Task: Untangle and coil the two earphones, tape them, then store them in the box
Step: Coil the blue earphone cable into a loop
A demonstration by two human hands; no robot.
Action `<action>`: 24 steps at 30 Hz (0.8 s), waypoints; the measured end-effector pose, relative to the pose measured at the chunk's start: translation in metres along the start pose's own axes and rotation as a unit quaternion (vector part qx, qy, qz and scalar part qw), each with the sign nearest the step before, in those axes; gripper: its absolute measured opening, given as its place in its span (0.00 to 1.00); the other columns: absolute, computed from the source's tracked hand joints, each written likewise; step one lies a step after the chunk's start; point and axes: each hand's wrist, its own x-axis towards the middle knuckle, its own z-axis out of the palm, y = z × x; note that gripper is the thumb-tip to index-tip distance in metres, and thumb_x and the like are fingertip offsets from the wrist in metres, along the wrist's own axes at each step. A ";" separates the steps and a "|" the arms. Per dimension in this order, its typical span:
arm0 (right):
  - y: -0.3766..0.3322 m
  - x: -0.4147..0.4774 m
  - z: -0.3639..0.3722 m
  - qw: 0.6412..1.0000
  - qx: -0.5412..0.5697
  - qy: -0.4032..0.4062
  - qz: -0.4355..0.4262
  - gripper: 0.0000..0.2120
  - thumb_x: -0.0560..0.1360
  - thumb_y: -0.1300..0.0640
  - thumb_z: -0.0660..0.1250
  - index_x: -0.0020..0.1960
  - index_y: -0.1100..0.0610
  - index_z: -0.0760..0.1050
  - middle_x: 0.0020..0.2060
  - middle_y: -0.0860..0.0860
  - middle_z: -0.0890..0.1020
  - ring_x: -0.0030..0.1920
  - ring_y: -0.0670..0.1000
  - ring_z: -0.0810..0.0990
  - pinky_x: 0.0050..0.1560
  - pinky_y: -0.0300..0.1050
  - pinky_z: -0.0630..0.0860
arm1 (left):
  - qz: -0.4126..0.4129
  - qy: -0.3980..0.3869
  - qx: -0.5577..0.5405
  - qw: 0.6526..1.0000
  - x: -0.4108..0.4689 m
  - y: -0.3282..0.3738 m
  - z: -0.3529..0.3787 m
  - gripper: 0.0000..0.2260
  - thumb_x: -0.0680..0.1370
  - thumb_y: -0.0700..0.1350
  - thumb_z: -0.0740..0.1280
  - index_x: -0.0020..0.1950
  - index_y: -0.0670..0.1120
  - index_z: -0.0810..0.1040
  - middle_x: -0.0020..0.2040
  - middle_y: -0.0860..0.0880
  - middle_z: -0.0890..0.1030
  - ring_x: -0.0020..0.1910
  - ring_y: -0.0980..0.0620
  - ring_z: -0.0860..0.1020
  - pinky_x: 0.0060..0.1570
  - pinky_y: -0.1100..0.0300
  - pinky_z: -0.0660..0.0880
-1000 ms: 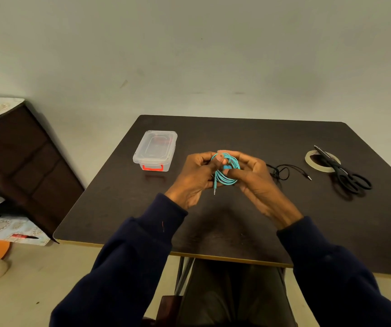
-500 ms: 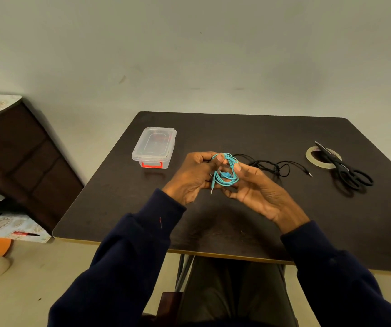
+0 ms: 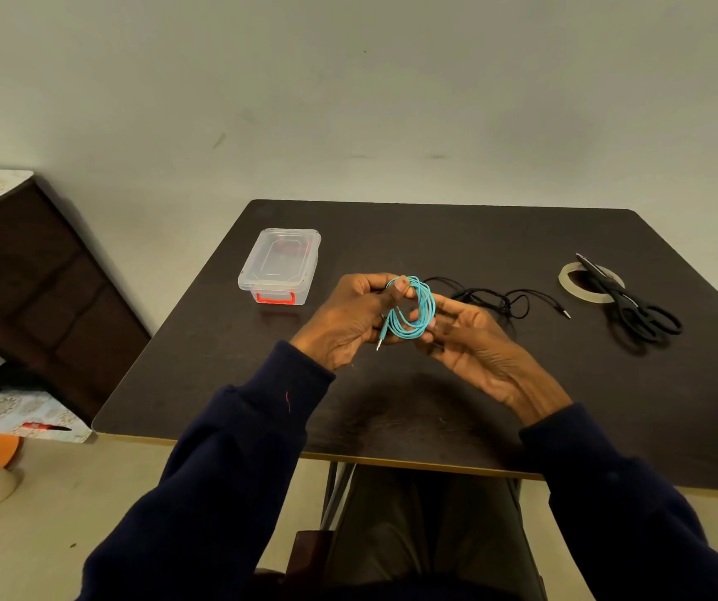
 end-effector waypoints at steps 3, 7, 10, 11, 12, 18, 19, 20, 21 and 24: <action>0.001 0.001 -0.003 0.999 -0.032 -0.001 0.013 0.19 0.74 0.68 0.67 0.65 0.68 0.76 0.47 0.58 0.84 0.42 0.49 0.81 0.44 0.41 0.81 | 0.022 0.008 0.040 0.999 0.002 -0.001 -0.002 0.08 0.81 0.43 0.66 0.55 0.42 0.82 0.53 0.41 0.86 0.50 0.42 0.86 0.49 0.47 0.84; 0.000 -0.003 -0.004 0.999 -0.032 0.019 0.000 0.14 0.74 0.67 0.66 0.58 0.67 0.80 0.49 0.59 0.85 0.48 0.53 0.84 0.49 0.45 0.84 | 0.055 0.032 0.067 0.996 0.003 -0.002 -0.004 0.10 0.82 0.45 0.66 0.51 0.40 0.83 0.55 0.43 0.85 0.48 0.42 0.85 0.52 0.44 0.83; 0.002 -0.005 -0.002 0.999 -0.016 0.045 -0.009 0.14 0.72 0.67 0.67 0.57 0.67 0.80 0.50 0.60 0.86 0.49 0.53 0.86 0.48 0.43 0.84 | 0.085 0.053 0.093 0.991 0.003 -0.006 -0.003 0.11 0.83 0.46 0.65 0.49 0.41 0.83 0.51 0.45 0.86 0.44 0.47 0.85 0.49 0.48 0.84; 0.004 -0.005 -0.001 0.998 -0.014 0.060 -0.012 0.15 0.72 0.67 0.68 0.58 0.68 0.80 0.49 0.60 0.86 0.47 0.53 0.86 0.47 0.41 0.84 | 0.092 0.059 0.102 0.989 0.003 -0.008 -0.003 0.12 0.83 0.47 0.64 0.49 0.41 0.82 0.50 0.46 0.86 0.43 0.49 0.85 0.48 0.50 0.84; 0.006 -0.005 0.000 0.997 -0.011 0.074 -0.017 0.16 0.71 0.67 0.69 0.58 0.68 0.79 0.49 0.60 0.86 0.46 0.53 0.86 0.46 0.40 0.83 | 0.094 0.063 0.101 0.988 0.003 -0.009 -0.002 0.12 0.83 0.47 0.64 0.49 0.41 0.82 0.49 0.46 0.86 0.43 0.49 0.85 0.48 0.52 0.84; 0.015 -0.010 0.003 0.991 0.066 0.108 -0.034 0.16 0.73 0.65 0.67 0.60 0.68 0.79 0.46 0.58 0.86 0.43 0.49 0.84 0.44 0.36 0.82 | 0.076 0.052 0.022 0.995 0.006 -0.016 -0.004 0.14 0.85 0.48 0.61 0.46 0.42 0.79 0.40 0.47 0.81 0.43 0.51 0.80 0.56 0.50 0.79; 0.014 -0.011 0.002 0.991 0.072 0.106 -0.031 0.16 0.73 0.65 0.67 0.60 0.67 0.79 0.46 0.58 0.85 0.43 0.49 0.84 0.44 0.36 0.81 | 0.068 0.041 -0.009 0.997 0.006 -0.018 -0.005 0.13 0.84 0.47 0.61 0.46 0.41 0.79 0.39 0.47 0.81 0.42 0.50 0.81 0.58 0.49 0.78; 0.013 -0.012 0.002 0.991 0.072 0.107 -0.029 0.16 0.73 0.64 0.67 0.59 0.67 0.79 0.46 0.58 0.85 0.43 0.50 0.84 0.44 0.36 0.82 | 0.064 0.035 -0.028 0.997 0.006 -0.019 -0.007 0.13 0.84 0.47 0.61 0.47 0.41 0.79 0.39 0.46 0.82 0.42 0.50 0.82 0.58 0.48 0.79; 0.012 -0.014 0.002 0.991 0.069 0.110 -0.029 0.16 0.73 0.64 0.67 0.59 0.67 0.79 0.47 0.59 0.85 0.44 0.50 0.85 0.45 0.37 0.82 | 0.066 0.036 -0.029 0.997 0.006 -0.021 -0.008 0.13 0.84 0.47 0.61 0.47 0.41 0.79 0.39 0.46 0.83 0.42 0.50 0.83 0.58 0.49 0.80; 0.008 -0.019 0.004 0.989 0.019 0.134 -0.056 0.12 0.74 0.67 0.68 0.56 0.67 0.81 0.51 0.61 0.86 0.46 0.52 0.85 0.48 0.39 0.83 | 0.097 0.060 0.038 0.993 0.008 -0.026 -0.010 0.12 0.84 0.46 0.61 0.46 0.41 0.79 0.40 0.46 0.86 0.41 0.52 0.85 0.49 0.58 0.82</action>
